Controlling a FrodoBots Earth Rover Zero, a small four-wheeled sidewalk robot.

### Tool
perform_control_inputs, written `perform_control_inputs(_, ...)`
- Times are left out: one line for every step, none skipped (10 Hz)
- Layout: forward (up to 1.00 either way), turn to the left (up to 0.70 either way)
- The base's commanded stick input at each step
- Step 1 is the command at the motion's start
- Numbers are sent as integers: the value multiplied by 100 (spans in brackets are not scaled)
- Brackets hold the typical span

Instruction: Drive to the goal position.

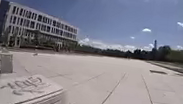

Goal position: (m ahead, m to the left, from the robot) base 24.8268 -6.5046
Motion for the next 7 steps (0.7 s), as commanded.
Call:
perform_control_inputs(6,0)
perform_control_inputs(6,0)
perform_control_inputs(6,0)
perform_control_inputs(6,0)
perform_control_inputs(6,0)
perform_control_inputs(6,0)
perform_control_inputs(6,0)
